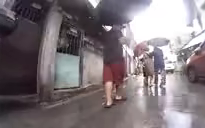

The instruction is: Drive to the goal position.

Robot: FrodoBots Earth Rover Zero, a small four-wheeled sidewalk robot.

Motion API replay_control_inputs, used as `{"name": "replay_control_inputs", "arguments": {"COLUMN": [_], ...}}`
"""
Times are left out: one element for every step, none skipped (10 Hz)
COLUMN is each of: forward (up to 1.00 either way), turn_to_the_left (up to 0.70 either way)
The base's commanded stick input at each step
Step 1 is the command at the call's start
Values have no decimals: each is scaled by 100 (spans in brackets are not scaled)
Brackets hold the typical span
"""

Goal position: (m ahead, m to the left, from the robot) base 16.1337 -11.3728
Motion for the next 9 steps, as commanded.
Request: {"name": "replay_control_inputs", "arguments": {"forward": [69, 7, 0, 0, 19, 69, 69, 69, 69], "turn_to_the_left": [0, -25, -53, 0, 0, 0, 0, 0, 0]}}
